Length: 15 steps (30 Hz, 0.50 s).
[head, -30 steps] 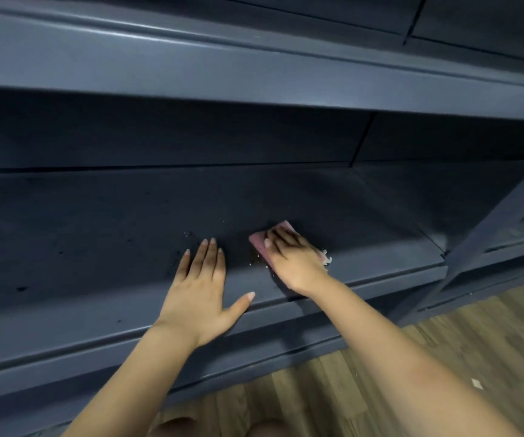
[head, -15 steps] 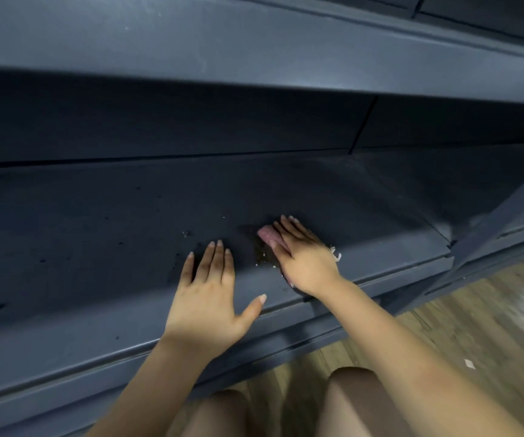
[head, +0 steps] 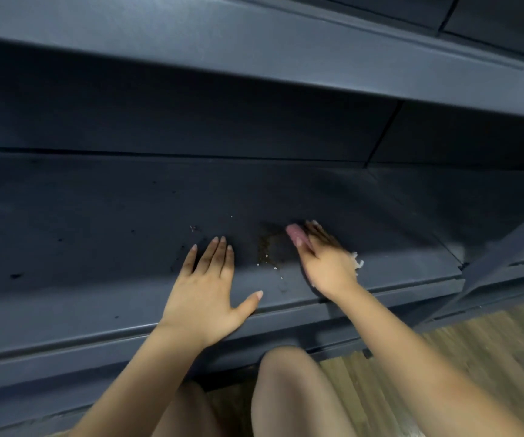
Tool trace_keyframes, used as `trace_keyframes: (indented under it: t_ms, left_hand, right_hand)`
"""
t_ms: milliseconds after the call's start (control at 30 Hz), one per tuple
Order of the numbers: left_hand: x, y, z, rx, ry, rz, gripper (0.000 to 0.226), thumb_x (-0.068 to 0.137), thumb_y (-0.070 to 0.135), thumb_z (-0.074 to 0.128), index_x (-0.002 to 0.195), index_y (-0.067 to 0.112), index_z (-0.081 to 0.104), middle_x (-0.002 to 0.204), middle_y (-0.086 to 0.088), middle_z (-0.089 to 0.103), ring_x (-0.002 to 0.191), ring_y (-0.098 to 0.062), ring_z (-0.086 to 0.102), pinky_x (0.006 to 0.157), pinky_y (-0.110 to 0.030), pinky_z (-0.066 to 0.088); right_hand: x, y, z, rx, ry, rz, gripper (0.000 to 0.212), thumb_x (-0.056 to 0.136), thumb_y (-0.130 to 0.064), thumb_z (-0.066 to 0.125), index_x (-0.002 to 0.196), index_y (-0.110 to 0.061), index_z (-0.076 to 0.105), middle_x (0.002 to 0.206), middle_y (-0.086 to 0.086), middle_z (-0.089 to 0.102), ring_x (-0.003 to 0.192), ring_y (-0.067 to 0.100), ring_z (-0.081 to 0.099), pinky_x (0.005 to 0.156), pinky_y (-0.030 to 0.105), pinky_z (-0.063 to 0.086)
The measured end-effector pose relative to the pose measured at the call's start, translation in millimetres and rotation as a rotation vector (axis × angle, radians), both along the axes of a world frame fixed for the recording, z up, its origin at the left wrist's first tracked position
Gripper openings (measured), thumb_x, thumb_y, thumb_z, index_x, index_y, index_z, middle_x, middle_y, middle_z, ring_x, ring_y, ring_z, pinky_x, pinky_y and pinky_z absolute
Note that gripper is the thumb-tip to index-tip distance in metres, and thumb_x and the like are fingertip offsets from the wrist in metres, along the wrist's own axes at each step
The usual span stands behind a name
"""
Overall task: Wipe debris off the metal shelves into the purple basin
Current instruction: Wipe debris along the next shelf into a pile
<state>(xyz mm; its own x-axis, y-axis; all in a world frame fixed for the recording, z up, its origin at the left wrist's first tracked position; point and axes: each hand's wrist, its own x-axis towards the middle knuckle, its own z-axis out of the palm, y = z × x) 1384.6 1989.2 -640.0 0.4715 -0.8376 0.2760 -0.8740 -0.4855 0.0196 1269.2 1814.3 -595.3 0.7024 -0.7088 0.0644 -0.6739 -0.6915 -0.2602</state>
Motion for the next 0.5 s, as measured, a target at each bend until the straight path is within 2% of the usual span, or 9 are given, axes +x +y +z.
trace_keyframes:
  t_ms: [133, 200, 233, 267, 300, 333, 367, 400, 500]
  left_hand:
    - [0.8, -1.1, -0.8, 0.01, -0.042, -0.001, 0.083, 0.084, 0.064, 0.033, 0.119, -0.006, 0.062, 0.124, -0.02, 0.062, 0.118, -0.031, 0.058, 0.103, -0.042, 0.024]
    - [0.7, -0.6, 0.4, 0.02, -0.049, -0.001, 0.083, 0.085, 0.063, 0.032, 0.12, -0.005, 0.062, 0.125, -0.02, 0.061, 0.119, -0.031, 0.058, 0.103, -0.042, 0.024]
    - [0.5, -0.4, 0.9, 0.03, -0.044, -0.001, 0.083, 0.085, 0.064, 0.032, 0.121, -0.005, 0.062, 0.126, -0.02, 0.061, 0.12, -0.031, 0.057, 0.104, -0.041, 0.023]
    - [0.4, -0.1, 1.2, 0.038, -0.038, 0.0, 0.083, 0.085, 0.064, 0.031, 0.122, -0.005, 0.061, 0.127, -0.019, 0.06, 0.121, -0.03, 0.056, 0.104, -0.041, 0.023]
    - [0.3, 0.2, 1.1, 0.041, -0.034, 0.004, 0.083, 0.086, 0.064, 0.031, 0.122, -0.005, 0.061, 0.128, -0.019, 0.06, 0.121, -0.03, 0.056, 0.105, -0.041, 0.023]
    - [0.2, 0.5, 0.8, 0.039, -0.034, 0.008, 0.083, 0.086, 0.064, 0.03, 0.122, -0.005, 0.061, 0.128, -0.019, 0.06, 0.121, -0.029, 0.056, 0.105, -0.041, 0.023]
    - [0.3, 0.3, 0.8, 0.035, -0.041, 0.011, 0.083, 0.086, 0.064, 0.03, 0.121, -0.004, 0.062, 0.128, -0.018, 0.06, 0.121, -0.029, 0.056, 0.105, -0.04, 0.023]
    - [0.3, 0.0, 0.6, 0.032, -0.048, 0.015, 0.083, 0.086, 0.064, 0.03, 0.121, -0.004, 0.062, 0.127, -0.018, 0.06, 0.121, -0.029, 0.057, 0.105, -0.04, 0.023]
    - [1.3, -0.2, -0.5, 0.024, -0.062, 0.015, 0.083, 0.086, 0.064, 0.03, 0.121, -0.004, 0.062, 0.127, -0.018, 0.06, 0.12, -0.029, 0.057, 0.104, -0.04, 0.023]
  right_hand:
    - [38.4, 25.8, -0.8, 0.057, -0.022, 0.169, 0.045, 0.102, -0.04, 0.023, 0.147, -0.032, 0.028, 0.156, -0.009, 0.021, 0.144, 0.007, 0.015, 0.11, 0.017, 0.011]
    - [48.7, 31.6, -0.1, 0.139, -0.045, 0.158, 0.048, 0.102, -0.042, 0.022, 0.147, -0.03, 0.029, 0.154, -0.009, 0.027, 0.142, 0.01, 0.023, 0.11, 0.023, 0.018]
    - [49.1, 30.9, 1.6, 0.227, -0.102, 0.124, 0.047, 0.101, -0.043, 0.024, 0.146, -0.03, 0.033, 0.147, -0.01, 0.039, 0.137, 0.013, 0.033, 0.107, 0.025, 0.026]
    - [46.4, 27.7, 3.8, 0.343, -0.175, 0.073, 0.045, 0.101, -0.044, 0.025, 0.142, -0.031, 0.039, 0.131, -0.01, 0.054, 0.127, 0.015, 0.045, 0.1, 0.026, 0.033]
    - [40.3, 22.9, 7.4, 0.43, -0.258, 0.013, 0.042, 0.1, -0.045, 0.027, 0.137, -0.034, 0.045, 0.11, -0.013, 0.061, 0.113, 0.015, 0.055, 0.092, 0.026, 0.038]
    - [32.9, 12.7, 9.9, 0.455, -0.324, -0.04, 0.039, 0.1, -0.046, 0.029, 0.132, -0.036, 0.05, 0.099, -0.011, 0.065, 0.101, 0.017, 0.06, 0.088, 0.027, 0.042]
    - [24.7, -0.2, 13.2, 0.43, -0.356, -0.078, 0.039, 0.099, -0.046, 0.03, 0.129, -0.035, 0.052, 0.102, -0.004, 0.067, 0.097, 0.021, 0.062, 0.087, 0.029, 0.045]
    - [15.1, -16.6, 15.2, 0.382, -0.352, -0.112, 0.039, 0.1, -0.045, 0.029, 0.13, -0.034, 0.051, 0.112, 0.002, 0.066, 0.099, 0.024, 0.063, 0.088, 0.032, 0.047]
    - [-12.9, -56.9, 18.5, 0.227, -0.176, -0.223, 0.047, 0.101, -0.047, 0.022, 0.139, -0.028, 0.042, 0.139, 0.004, 0.049, 0.122, 0.029, 0.051, 0.103, 0.039, 0.039]
